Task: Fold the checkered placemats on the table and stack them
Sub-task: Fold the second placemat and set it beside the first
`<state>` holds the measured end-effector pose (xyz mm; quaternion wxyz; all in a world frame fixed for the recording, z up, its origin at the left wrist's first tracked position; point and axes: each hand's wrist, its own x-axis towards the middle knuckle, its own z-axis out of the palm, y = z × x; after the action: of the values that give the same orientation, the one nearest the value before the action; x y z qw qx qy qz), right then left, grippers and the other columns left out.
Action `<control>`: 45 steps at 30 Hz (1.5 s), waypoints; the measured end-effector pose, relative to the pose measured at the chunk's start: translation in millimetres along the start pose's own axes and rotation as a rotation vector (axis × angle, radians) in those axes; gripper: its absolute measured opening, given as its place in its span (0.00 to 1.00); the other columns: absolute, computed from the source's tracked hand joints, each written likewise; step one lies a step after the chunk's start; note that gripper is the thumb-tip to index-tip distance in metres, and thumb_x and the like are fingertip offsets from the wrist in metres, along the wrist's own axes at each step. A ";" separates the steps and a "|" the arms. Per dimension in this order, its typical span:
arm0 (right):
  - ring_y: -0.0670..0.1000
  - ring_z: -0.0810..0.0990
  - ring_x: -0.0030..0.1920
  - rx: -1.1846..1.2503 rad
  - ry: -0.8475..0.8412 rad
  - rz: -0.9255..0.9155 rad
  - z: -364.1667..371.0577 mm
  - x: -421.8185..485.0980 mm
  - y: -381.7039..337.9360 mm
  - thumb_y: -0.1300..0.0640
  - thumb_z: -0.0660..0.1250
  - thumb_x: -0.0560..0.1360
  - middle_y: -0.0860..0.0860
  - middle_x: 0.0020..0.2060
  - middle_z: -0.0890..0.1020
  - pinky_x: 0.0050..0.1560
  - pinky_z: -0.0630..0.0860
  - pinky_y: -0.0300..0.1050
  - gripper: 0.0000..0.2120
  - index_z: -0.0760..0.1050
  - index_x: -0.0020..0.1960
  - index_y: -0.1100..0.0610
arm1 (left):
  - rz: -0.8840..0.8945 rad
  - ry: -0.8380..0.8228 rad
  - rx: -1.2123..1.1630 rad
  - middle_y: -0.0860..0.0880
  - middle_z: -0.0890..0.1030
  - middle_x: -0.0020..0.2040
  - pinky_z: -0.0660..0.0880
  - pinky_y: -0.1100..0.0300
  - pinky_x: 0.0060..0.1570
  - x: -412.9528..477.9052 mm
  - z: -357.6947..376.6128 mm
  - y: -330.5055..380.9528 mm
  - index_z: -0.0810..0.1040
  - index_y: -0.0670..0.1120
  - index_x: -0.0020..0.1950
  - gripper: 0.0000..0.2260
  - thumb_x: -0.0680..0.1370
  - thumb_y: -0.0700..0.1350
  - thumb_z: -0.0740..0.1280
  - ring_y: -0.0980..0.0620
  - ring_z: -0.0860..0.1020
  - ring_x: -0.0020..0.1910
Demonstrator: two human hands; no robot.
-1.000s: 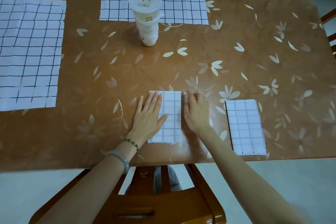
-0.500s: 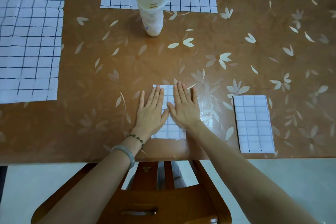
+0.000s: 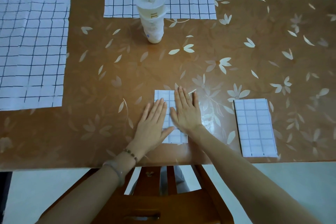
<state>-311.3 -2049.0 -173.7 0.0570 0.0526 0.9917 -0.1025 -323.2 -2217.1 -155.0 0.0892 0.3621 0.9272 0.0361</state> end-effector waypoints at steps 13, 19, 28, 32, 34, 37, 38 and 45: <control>0.55 0.58 0.75 0.015 0.033 -0.019 3.4 -1.0 1.0 0.49 0.48 0.77 0.57 0.74 0.62 0.73 0.44 0.59 0.30 0.58 0.74 0.63 | -0.015 -0.077 0.036 0.47 0.54 0.79 0.46 0.45 0.75 44.5 2.7 -35.3 0.51 0.43 0.79 0.36 0.79 0.66 0.37 0.51 0.51 0.78; 0.55 0.53 0.76 -0.015 -0.025 -0.021 -3.5 0.1 -0.6 0.48 0.44 0.77 0.58 0.75 0.57 0.73 0.40 0.59 0.31 0.52 0.76 0.62 | -0.033 -0.039 0.011 0.42 0.52 0.78 0.43 0.46 0.75 13.4 3.6 -35.0 0.49 0.40 0.78 0.38 0.79 0.67 0.42 0.48 0.50 0.78; 0.54 0.56 0.75 0.018 0.034 -0.168 1.5 -54.1 -11.5 0.48 0.49 0.79 0.59 0.73 0.63 0.72 0.53 0.60 0.28 0.60 0.73 0.64 | 0.080 -0.183 0.023 0.42 0.56 0.78 0.50 0.42 0.74 -19.3 8.7 -15.0 0.54 0.39 0.77 0.40 0.78 0.69 0.42 0.47 0.55 0.77; 0.53 0.55 0.76 -0.047 -0.092 -0.139 7.3 -66.1 5.8 0.43 0.46 0.80 0.57 0.74 0.60 0.73 0.51 0.60 0.31 0.57 0.75 0.62 | 0.074 -0.242 0.034 0.42 0.56 0.78 0.51 0.41 0.73 -19.4 8.7 -17.6 0.55 0.40 0.78 0.39 0.78 0.68 0.40 0.47 0.54 0.77; 0.53 0.51 0.76 -0.078 -0.124 -0.116 3.8 -70.1 18.7 0.41 0.44 0.80 0.56 0.75 0.57 0.74 0.48 0.60 0.32 0.54 0.76 0.60 | 0.073 -0.259 0.035 0.43 0.55 0.78 0.49 0.41 0.74 -19.5 6.9 -18.5 0.54 0.40 0.78 0.39 0.78 0.68 0.40 0.48 0.52 0.78; 0.54 0.48 0.76 -0.107 -0.116 -0.055 -6.8 -76.6 33.9 0.39 0.43 0.80 0.57 0.76 0.57 0.74 0.45 0.60 0.33 0.53 0.76 0.60 | 0.046 -0.238 -0.017 0.44 0.50 0.79 0.44 0.44 0.75 -21.2 1.6 -16.4 0.48 0.42 0.79 0.39 0.78 0.69 0.39 0.49 0.46 0.78; 0.55 0.46 0.76 -0.090 -0.096 -0.020 -11.7 -77.4 34.4 0.39 0.46 0.79 0.58 0.75 0.56 0.74 0.43 0.59 0.34 0.54 0.76 0.61 | 0.018 -0.210 -0.083 0.45 0.45 0.79 0.40 0.46 0.75 -22.0 -1.5 -14.5 0.42 0.44 0.79 0.38 0.78 0.68 0.39 0.50 0.42 0.78; 0.60 0.51 0.73 0.073 -0.063 0.067 -27.0 -73.5 2.9 0.42 0.55 0.74 0.62 0.72 0.63 0.71 0.43 0.58 0.32 0.61 0.72 0.60 | -0.496 -0.007 -0.946 0.55 0.43 0.79 0.52 0.49 0.75 -12.8 -24.7 15.5 0.35 0.54 0.77 0.41 0.78 0.55 0.64 0.53 0.46 0.78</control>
<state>-241.2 -2047.4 -138.9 0.0898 0.0846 0.9827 -0.1381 -308.4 -2214.4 -126.9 0.2518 0.0523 0.8670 0.4268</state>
